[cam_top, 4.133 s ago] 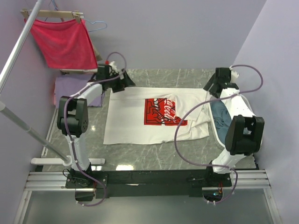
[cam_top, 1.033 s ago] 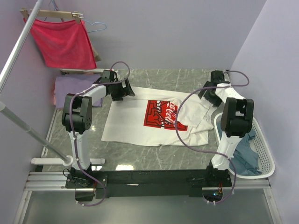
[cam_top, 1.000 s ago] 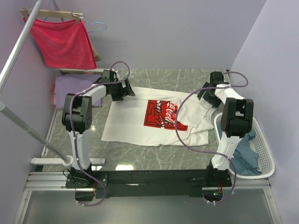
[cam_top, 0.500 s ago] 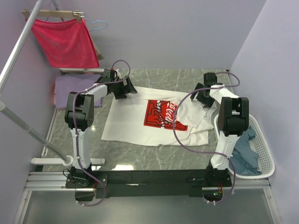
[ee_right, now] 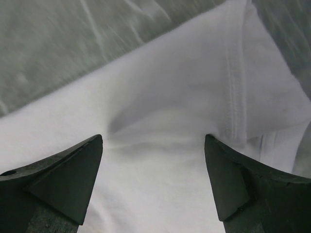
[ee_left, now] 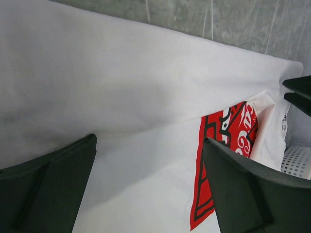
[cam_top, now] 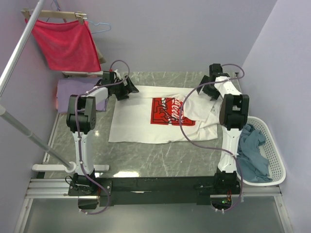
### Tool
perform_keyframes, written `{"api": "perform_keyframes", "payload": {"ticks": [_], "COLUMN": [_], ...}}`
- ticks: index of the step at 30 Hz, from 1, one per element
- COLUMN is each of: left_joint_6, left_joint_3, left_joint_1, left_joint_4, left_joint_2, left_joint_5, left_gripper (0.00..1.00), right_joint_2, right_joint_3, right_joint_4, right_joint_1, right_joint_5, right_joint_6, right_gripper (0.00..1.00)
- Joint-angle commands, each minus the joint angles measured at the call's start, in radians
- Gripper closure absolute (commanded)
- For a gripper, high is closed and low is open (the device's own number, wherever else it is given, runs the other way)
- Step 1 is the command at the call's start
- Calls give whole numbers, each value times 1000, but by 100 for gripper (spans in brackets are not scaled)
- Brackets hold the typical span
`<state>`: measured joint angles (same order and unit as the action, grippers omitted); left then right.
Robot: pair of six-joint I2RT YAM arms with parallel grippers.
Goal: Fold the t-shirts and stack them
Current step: Fold the flattened tshirt in 1/3 of the way
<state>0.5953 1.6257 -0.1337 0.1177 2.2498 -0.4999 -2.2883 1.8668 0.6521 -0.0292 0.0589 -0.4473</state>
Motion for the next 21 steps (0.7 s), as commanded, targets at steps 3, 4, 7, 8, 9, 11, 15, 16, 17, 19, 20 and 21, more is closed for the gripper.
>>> {"api": "perform_keyframes", "payload": {"ticks": [3,4,7,8,9,11,15,16,17,19,20,21], "left_joint_6": [-31,-31,-28,-26,-23,-25,-25,-19,-12,-2,1,-2], "left_joint_3": [-67,-73,-87,-90,-92,-84,-73,-88,-102,-148,-168,-185], "left_joint_1": [51,54,71,77,80,80,75,74,68,57,40,30], "left_joint_4": [103,103,97,76,66,31,-24,-33,-45,-65,-72,-73], "left_joint_2": [48,44,30,22,18,2,-50,-90,-111,-185,-209,-235], "left_joint_5": [176,184,201,192,190,146,87,90,96,132,144,159], "left_gripper": [1,1,1,1,1,1,0,1,1,0,1,1], "right_joint_2": [-221,-264,-293,-286,-271,-176,71,114,157,274,308,367], "right_joint_3": [426,465,535,514,490,349,132,94,19,-49,-105,-133], "right_joint_4": [165,190,179,155,92,-6,-243,-273,-298,-336,-335,-316], "right_joint_1": [17,20,21,23,23,23,22,22,22,22,23,23], "right_joint_5": [-56,-92,-155,-169,-182,-215,-219,-206,-199,-176,-154,-151], "right_joint_6": [36,41,62,67,70,73,85,93,101,107,104,101], "right_gripper": [8,8,8,8,8,6,2,2,1,0,0,0]}}
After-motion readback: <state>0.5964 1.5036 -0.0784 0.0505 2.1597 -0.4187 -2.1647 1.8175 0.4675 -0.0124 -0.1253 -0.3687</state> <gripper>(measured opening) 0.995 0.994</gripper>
